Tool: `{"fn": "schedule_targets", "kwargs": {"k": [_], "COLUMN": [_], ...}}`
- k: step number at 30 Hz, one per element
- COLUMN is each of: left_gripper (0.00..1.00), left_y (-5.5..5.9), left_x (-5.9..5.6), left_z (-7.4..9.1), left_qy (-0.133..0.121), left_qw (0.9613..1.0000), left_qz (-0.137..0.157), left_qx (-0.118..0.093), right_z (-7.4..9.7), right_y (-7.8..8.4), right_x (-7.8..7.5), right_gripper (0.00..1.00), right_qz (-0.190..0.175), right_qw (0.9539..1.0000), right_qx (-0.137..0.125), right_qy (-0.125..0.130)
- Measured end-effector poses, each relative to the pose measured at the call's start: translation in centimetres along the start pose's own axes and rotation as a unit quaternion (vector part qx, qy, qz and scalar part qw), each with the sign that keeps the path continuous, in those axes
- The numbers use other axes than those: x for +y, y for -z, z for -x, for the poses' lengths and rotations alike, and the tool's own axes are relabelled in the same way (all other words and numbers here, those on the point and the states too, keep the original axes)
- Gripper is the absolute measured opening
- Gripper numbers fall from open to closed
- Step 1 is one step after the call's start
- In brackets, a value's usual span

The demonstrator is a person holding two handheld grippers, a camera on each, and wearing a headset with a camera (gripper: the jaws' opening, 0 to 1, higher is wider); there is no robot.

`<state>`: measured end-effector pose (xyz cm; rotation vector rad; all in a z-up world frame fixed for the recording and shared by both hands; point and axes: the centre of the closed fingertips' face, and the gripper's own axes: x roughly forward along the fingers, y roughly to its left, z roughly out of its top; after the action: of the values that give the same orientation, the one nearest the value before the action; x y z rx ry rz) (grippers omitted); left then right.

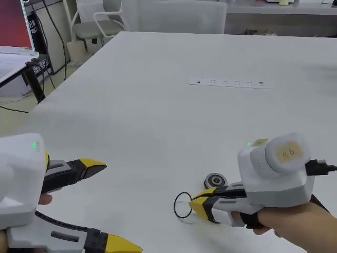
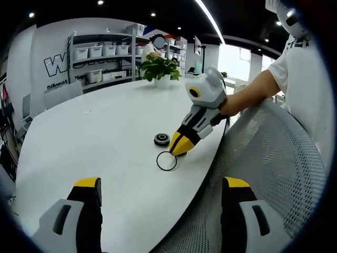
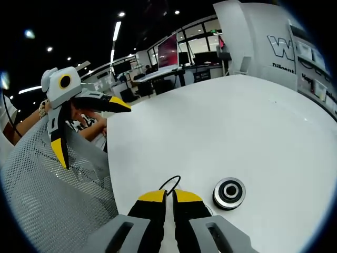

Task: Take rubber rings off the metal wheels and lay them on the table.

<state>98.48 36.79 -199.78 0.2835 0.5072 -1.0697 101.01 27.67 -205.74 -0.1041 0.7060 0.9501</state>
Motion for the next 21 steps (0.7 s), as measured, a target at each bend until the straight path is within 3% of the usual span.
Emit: {"fn": "schedule_targets", "kwargs": {"k": [8,16,21], "left_gripper": [0.93,0.92,0.92], "left_y": [0.0,-0.1,-0.2], "left_x": [0.0,0.1,0.1], "left_z": [0.0,0.1,0.1], "left_qy": [-0.002,-0.004,-0.004], "left_qw": [1.0,1.0,1.0], "left_qz": [-0.001,-0.004,-0.004], "left_qx": [-0.001,-0.001,-0.004], "right_z": [0.4,1.5,2.4], "right_y": [-0.1,-1.5,-2.6], "right_x": [-0.5,-1.1,-1.5], "right_gripper": [0.08,0.08,0.08], "right_qz": [0.0,-0.005,0.019], "right_qw": [1.0,0.9998,0.9992], "right_qx": [0.006,-0.018,-0.032], "right_qy": [0.005,0.008,0.016]}}
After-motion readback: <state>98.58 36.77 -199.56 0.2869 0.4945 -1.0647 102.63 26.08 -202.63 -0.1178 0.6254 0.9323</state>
